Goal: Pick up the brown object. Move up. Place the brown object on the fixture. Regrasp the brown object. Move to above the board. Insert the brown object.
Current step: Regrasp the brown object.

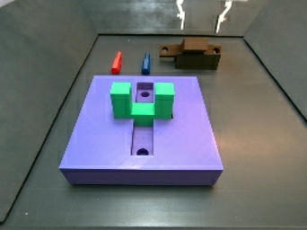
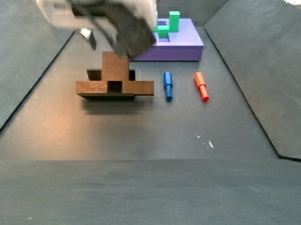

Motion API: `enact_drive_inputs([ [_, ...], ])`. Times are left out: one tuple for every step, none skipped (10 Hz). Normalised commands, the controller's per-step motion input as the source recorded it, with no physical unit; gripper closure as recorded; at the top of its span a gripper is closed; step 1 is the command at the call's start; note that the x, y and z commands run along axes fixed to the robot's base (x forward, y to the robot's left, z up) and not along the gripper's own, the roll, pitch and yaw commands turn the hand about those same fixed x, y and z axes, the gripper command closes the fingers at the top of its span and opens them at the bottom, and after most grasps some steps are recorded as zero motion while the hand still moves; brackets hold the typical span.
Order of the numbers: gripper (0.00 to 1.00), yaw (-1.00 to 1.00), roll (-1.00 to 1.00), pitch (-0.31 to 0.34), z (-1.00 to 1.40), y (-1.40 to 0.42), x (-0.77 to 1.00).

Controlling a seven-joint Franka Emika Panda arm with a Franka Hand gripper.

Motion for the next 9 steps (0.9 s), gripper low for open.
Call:
enact_drive_inputs([
  [0.0,0.05,0.9,-0.663,0.53,-0.06,-0.23],
  [0.0,0.17,0.97,-0.663,0.44,-0.06,0.0],
  [0.0,0.31,1.0,-0.691,0.22,-0.11,0.17],
  [0.0,0.37,1.0,-0.471,0.18,-0.04,0.24],
  [0.0,0.37,1.0,-0.231,0.09,-0.04,0.25],
  [0.0,0.35,1.0,-0.086,0.04,-0.01,0.15],
  [0.0,0.35,1.0,0.0,0.03,-0.01,0.12],
  [0.0,0.39,1.0,0.0,0.01,0.0,0.16],
  [0.0,0.3,1.0,0.0,0.03,0.0,0.17],
])
